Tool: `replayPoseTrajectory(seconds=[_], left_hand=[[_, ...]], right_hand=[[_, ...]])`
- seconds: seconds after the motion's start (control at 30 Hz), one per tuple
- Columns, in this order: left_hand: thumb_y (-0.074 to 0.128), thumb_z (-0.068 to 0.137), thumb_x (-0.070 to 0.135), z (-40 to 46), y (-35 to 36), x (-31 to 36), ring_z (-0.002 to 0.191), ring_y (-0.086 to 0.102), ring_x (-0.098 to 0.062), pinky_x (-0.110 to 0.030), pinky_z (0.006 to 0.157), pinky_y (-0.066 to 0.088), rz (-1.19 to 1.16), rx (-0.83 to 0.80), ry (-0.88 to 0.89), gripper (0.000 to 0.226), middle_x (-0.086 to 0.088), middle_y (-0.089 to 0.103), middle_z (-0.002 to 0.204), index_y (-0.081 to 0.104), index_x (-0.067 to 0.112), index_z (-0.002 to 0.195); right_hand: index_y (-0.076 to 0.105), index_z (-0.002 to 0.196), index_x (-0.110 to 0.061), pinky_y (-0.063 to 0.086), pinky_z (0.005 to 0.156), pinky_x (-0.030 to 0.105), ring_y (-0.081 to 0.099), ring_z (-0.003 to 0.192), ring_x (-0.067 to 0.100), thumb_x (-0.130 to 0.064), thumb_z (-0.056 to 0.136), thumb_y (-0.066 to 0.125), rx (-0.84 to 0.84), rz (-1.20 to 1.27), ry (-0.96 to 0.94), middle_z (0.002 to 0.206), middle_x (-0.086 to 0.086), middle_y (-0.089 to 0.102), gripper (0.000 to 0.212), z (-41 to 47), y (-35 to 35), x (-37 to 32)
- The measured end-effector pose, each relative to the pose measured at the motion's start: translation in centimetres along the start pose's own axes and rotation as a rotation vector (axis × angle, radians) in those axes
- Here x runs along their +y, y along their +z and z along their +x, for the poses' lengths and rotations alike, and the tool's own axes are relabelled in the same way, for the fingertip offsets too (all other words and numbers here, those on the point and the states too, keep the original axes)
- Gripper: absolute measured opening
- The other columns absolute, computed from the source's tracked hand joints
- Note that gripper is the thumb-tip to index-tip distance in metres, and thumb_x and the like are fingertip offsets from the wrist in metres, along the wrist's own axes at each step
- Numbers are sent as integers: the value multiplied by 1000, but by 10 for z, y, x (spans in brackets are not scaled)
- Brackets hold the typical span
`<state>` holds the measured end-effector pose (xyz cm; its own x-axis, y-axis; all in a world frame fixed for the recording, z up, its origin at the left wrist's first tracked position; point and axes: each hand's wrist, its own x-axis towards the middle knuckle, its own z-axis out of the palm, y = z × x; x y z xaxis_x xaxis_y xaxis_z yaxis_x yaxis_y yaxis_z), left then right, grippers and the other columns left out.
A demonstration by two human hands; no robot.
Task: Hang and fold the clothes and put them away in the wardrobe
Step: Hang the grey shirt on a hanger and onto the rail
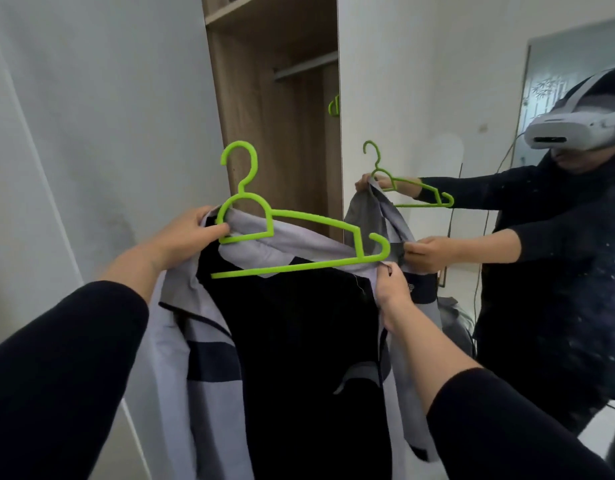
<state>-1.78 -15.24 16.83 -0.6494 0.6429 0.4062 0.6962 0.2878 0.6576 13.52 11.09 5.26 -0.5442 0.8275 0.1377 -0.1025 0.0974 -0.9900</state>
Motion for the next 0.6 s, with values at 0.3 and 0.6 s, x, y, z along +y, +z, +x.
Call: replayPoseTrajectory(seconds=[0.3, 0.6], left_hand=[[54, 91, 5, -6, 23, -38, 91, 55, -20, -25, 63, 34, 480, -55, -85, 16, -7, 63, 95, 62, 17, 97], [48, 88, 14, 11, 49, -31, 86, 61, -40, -37, 62, 43, 706, 317, -104, 16, -18, 64, 97, 44, 17, 104]], right_hand=[[55, 100, -13, 34, 78, 27, 48, 94, 17, -20, 101, 36, -90, -160, -223, 99, 4, 55, 20, 9, -15, -50], [63, 115, -13, 50, 91, 38, 63, 99, 27, -35, 95, 48, -248, 103, 108, 107, 10, 68, 33, -11, 16, -91]])
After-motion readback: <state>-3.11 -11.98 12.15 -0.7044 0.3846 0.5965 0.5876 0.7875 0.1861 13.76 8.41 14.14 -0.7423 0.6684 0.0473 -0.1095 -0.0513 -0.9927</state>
